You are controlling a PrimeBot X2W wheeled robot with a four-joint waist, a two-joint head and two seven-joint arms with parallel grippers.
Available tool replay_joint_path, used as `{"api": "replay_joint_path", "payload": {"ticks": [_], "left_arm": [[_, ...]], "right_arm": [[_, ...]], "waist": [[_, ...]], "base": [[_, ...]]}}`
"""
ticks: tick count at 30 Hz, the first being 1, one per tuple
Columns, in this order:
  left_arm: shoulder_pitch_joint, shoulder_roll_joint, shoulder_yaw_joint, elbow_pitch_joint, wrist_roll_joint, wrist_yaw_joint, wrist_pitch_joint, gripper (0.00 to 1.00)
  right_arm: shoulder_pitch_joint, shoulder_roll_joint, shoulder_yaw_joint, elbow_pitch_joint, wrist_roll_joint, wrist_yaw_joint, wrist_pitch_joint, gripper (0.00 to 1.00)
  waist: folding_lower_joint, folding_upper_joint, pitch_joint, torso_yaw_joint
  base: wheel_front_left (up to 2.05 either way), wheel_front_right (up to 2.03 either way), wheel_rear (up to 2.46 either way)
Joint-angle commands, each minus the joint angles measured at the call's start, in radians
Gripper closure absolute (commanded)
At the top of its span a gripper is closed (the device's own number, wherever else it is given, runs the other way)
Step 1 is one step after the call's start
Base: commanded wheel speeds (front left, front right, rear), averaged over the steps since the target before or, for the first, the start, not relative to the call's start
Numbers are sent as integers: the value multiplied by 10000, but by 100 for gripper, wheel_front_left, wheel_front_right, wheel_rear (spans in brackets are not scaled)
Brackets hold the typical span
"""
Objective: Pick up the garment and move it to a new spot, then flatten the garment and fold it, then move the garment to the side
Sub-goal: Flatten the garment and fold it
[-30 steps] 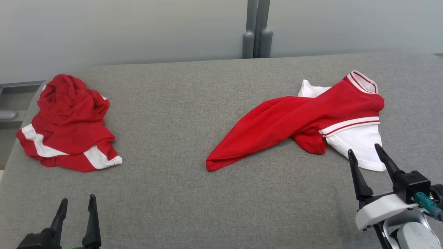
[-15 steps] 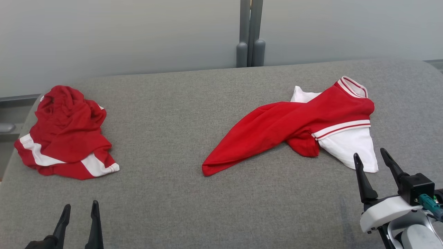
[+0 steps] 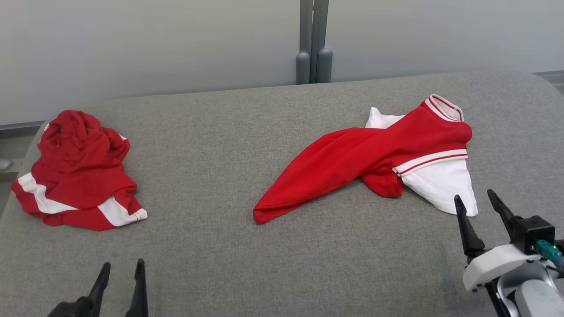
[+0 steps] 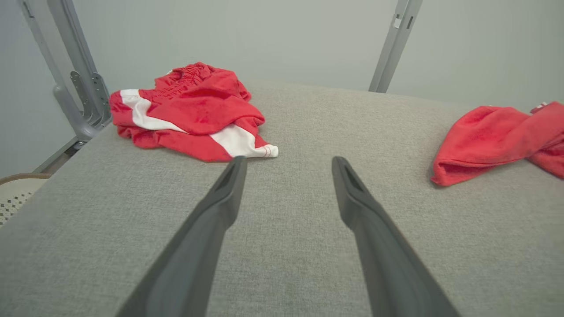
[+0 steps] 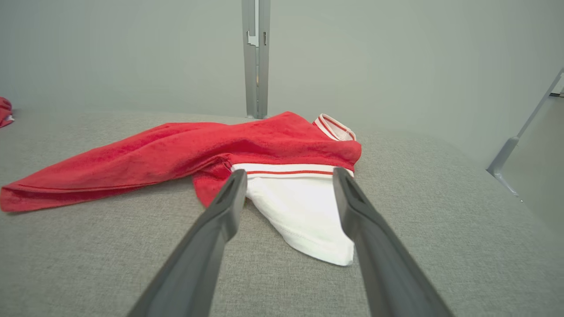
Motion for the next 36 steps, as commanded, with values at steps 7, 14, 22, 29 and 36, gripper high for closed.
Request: {"api": "replay_joint_path", "payload": {"ticks": [7, 14, 22, 29, 36], "left_arm": [[-1319, -116, -923, -531, -575, -144, 1924, 0], [-2877, -500, -1960, -811, -1214, -129, 4810, 0], [-3950, -768, -2677, -773, -1913, -177, 6159, 0], [-4081, -499, -2954, -973, -2369, -212, 6739, 0], [-4161, -458, -3059, -963, -2543, -201, 6723, 0]], "right_arm": [[-2151, -1039, 132, 1467, 342, -7, 1813, 0], [-3553, -1756, 1003, 2022, 901, -8, 5016, 0], [-3805, -1990, 1347, 2383, 1497, -8, 5851, 0], [-3989, -1774, 1591, 2621, 1636, -8, 5811, 0], [-4039, -1820, 1814, 2745, 1931, -11, 5827, 31]], "waist": [[1, 0, 1077, -116], [1, 0, 2407, -49], [1, 0, 3379, -71], [1, 0, 3745, -300], [1, 0, 3856, -392]], "base": [[0, 0, 0], [0, 0, 0], [0, 0, 0], [0, 0, 0], [0, 0, 0]]}}
